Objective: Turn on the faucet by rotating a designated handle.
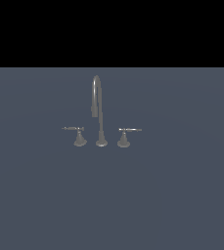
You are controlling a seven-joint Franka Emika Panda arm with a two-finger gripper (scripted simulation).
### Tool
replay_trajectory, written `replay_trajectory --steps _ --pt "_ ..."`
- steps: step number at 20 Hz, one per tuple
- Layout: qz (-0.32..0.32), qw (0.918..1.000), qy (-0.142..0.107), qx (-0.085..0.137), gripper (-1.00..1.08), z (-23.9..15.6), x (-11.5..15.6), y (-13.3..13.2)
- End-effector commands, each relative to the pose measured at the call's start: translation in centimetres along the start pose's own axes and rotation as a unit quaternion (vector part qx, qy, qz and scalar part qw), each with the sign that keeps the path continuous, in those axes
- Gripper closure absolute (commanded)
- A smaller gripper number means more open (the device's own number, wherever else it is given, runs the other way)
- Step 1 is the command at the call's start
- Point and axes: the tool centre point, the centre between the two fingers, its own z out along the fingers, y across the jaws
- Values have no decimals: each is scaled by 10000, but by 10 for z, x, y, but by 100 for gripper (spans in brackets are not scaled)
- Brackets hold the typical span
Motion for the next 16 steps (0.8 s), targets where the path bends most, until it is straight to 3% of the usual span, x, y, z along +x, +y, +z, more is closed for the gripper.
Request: replay_trajectory --steps 1,16 --pt "0 10000 0 0 108 0 0 0" --pt "587 9983 -2 -1 108 30 9 -24"
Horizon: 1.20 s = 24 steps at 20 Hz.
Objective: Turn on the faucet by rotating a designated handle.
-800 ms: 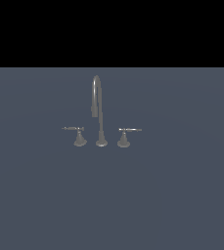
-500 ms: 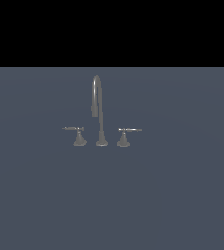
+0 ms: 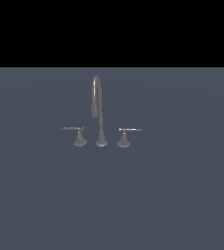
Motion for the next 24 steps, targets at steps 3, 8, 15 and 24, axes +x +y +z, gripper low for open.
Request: replay_trajectory --steps 3,8,15,24 --pt "366 9993 -2 0 108 19 5 -15" --pt "878 9961 -4 1 108 45 15 -36" --pt "1604 9870 -7 5 108 83 33 -64" --pt "2508 9680 -12 18 108 130 61 -95"
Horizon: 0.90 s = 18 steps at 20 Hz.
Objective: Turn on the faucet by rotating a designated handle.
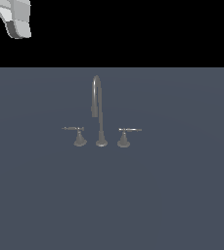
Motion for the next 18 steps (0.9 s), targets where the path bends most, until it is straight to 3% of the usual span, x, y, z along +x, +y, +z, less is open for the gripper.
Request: replay_trajectory --steps 1,9,18 --pt "260 9997 -3 8 108 13 4 -11" --pt "1021 9948 -12 23 108 52 19 -43" --pt "1781 9840 -19 36 108 92 41 -73"
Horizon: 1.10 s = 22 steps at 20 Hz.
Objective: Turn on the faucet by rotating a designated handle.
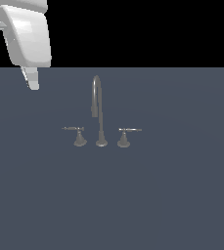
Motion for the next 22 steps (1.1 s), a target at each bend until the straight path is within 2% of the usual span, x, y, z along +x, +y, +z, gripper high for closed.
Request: replay_trajectory --steps 1,13,22 --pt "209 9998 -2 8 108 11 3 -9" --pt "1146 9934 8 5 108 59 25 -48" --pt "1961 9806 36 -13 108 102 51 -77"
